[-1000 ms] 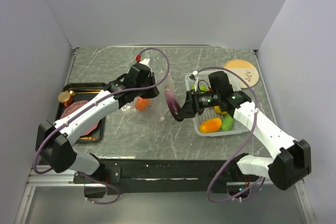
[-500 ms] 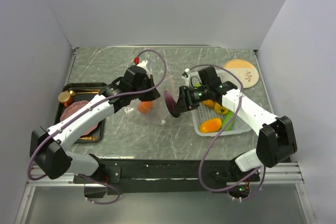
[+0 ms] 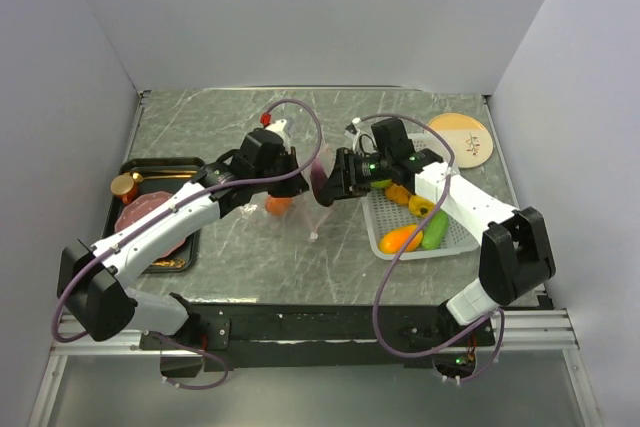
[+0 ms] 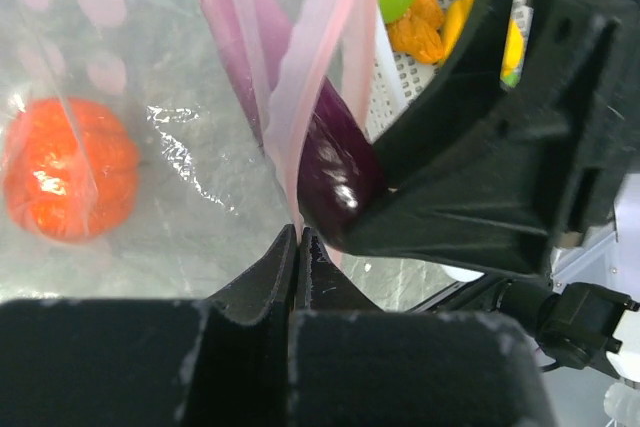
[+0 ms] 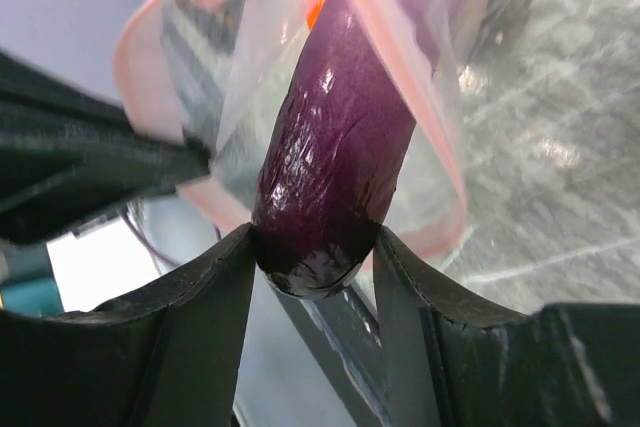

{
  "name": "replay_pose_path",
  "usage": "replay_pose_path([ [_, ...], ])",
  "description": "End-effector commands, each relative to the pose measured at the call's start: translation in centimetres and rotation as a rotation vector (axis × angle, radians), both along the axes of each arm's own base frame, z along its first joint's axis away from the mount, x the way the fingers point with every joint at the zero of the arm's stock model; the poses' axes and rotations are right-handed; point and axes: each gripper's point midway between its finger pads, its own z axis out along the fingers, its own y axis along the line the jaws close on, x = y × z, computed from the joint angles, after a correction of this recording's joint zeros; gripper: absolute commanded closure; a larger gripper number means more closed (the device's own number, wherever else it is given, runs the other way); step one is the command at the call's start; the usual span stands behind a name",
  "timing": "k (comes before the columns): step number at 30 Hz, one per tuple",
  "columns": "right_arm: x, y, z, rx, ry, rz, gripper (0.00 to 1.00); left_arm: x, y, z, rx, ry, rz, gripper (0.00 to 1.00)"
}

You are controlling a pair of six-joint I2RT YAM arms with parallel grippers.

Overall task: Place the food in the zip-top bag and seal the zipper
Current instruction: Place the fake vegetable in the zipper food storage bag.

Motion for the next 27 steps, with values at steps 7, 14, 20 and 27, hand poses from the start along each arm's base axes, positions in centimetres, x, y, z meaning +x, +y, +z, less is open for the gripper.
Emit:
replay_pose_path([
  [7, 2.4, 2.0, 2.7, 0.002, -0.137, -0.150, 0.70, 0.2, -1.6, 3.5, -0.074, -0.048, -0.037, 0.99],
  [14, 2.9, 0.5, 3.1, -0.075, -0.199, -0.231, 0.27, 0.9, -1.0, 4.0, -0.042, -0.064, 0.004, 0.99],
  [20, 3.6, -2.3, 5.8, -0.092, -0.330, -0.378, 0.16, 2.2, 0.1, 6.4, -0.004, -0.122, 0.051, 0.99],
  [27, 3.7, -7.2, 7.3, -0.110, -0.395, -0.588, 0.15, 4.8, 2.9, 7.3, 0.036, -0.146, 0.163, 0.99],
])
